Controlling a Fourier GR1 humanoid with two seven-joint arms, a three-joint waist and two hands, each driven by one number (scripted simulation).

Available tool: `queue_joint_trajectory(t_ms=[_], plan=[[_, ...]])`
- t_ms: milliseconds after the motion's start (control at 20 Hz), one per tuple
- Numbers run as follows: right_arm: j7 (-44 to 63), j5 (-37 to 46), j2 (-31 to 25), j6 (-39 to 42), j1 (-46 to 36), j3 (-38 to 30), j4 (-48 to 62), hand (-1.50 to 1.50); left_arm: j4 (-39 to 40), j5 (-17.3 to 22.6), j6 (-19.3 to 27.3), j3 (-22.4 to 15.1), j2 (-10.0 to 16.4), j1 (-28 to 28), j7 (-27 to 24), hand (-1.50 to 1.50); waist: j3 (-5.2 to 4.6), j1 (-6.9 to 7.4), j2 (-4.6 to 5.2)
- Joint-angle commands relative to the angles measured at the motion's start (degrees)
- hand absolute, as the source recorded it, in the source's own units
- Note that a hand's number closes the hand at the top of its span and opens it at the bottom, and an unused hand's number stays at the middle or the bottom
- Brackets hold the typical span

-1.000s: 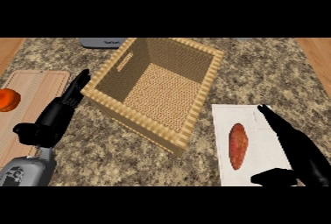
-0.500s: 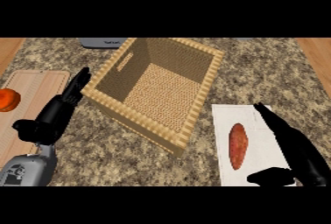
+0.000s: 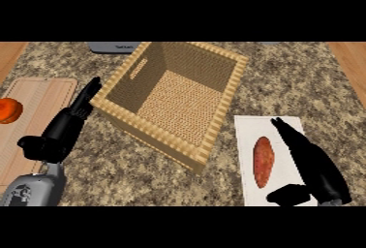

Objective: Pick the sweet potato from the placemat and place it in the basket

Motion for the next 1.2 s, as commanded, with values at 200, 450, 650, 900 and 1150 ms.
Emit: queue_joint_trajectory(t_ms=[200,450,650,900,1150], plan=[[-5.13,3.95,0.71,-2.57,1.99,-0.34,6.06,-1.50,1.03,0.07,-3.17,3.07,0.40,-1.23,-0.17,0.00,0.00,-0.06,0.01],[-0.23,5.26,4.16,-0.45,-4.77,-0.86,9.66,-1.50,-2.44,-2.30,-2.43,2.07,-1.43,0.89,0.74,0.00,-0.01,0.10,0.00],[-3.30,7.56,4.02,-3.19,-3.01,-0.59,13.74,-1.50,0.36,-2.66,-3.00,2.55,-2.48,2.31,-3.34,0.00,-0.01,0.05,0.02],[-2.78,5.17,3.62,0.79,-5.19,-3.38,12.83,-1.50,1.88,-5.91,-0.60,0.60,-5.06,-1.88,-0.34,0.00,-0.01,-0.07,0.02],[-7.76,6.32,4.09,-1.38,-5.84,-2.53,21.92,-1.50,2.72,-2.81,-5.32,4.66,-1.44,-1.12,-1.28,0.00,0.00,0.04,0.05]])
